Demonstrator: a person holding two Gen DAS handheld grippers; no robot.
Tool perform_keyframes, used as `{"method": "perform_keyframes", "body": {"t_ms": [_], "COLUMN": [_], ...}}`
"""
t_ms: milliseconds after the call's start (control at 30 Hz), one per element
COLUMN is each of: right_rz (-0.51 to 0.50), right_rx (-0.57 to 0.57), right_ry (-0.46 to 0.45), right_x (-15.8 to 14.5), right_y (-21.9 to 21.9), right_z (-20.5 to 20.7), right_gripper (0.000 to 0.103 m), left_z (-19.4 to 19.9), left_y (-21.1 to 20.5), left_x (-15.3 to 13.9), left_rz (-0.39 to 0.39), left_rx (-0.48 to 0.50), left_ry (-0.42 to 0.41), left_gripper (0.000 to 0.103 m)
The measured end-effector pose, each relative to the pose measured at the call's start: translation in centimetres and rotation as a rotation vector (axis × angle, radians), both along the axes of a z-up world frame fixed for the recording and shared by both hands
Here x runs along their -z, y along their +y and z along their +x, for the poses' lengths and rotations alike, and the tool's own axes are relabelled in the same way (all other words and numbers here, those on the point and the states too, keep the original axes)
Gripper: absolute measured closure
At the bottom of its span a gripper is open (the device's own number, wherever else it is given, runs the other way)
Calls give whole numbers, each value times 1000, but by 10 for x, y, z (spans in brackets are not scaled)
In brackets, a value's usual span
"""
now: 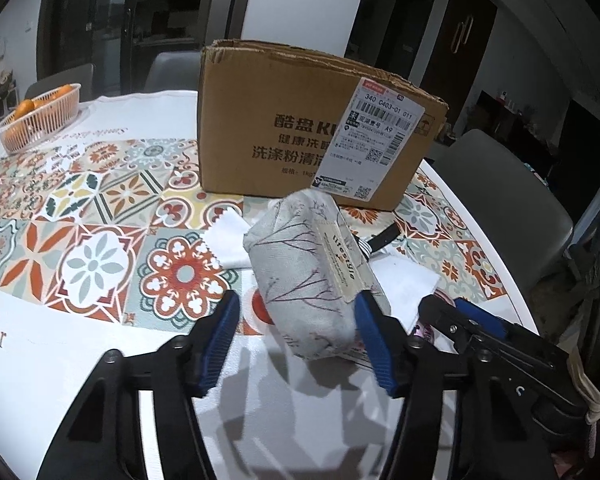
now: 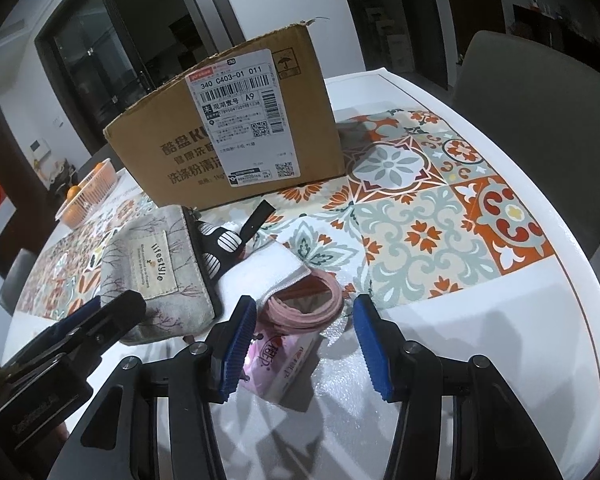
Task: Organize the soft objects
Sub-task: 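Grasp the grey floral pouch with the left tool while the right tool grasps the pink strap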
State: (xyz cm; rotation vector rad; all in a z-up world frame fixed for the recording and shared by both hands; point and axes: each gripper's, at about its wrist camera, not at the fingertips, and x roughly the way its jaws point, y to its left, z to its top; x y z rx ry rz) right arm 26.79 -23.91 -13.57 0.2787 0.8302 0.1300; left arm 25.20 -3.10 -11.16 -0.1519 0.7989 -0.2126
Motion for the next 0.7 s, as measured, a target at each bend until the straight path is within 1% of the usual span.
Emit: {"method": "perform_keyframes", "body": {"t_ms": [33, 67, 100, 167, 233, 267, 300, 400, 700], "right_rz": [-1, -1, -1, 5, 9, 9, 3, -14, -41], "right_rx": [-8, -12, -13, -14, -14, -17, -18, -18, 8], "right_ry": [1, 1, 1, 3, 4, 4, 3, -5, -43], "right_x": [0, 0, 0, 1, 1, 1, 0, -2, -19], "right_y": [1, 2, 2, 2, 2, 3, 4, 5, 3], "right_z": [0, 0, 0, 0, -1, -2, -3, -6, -17], "right_gripper": [62, 63, 67, 73, 82, 85, 88, 91, 91], "left_z": [0, 1, 1, 1, 1, 1, 1, 0, -9], "left_y": [0, 0, 0, -1, -1, -1, -1, -2, -3], "left_x": [1, 2, 2, 4, 5, 5, 5, 4, -12], "left_rz": [-5, -12, -16, -13, -15, -14, -16, -14, 3], "left_rx": [4, 9, 13, 12, 14, 14, 16, 22, 32], "left_ry": [5, 11, 17, 19, 24, 24, 25, 19, -39], "left_gripper": [53, 58, 61, 65, 67, 68, 72, 79, 85]}}
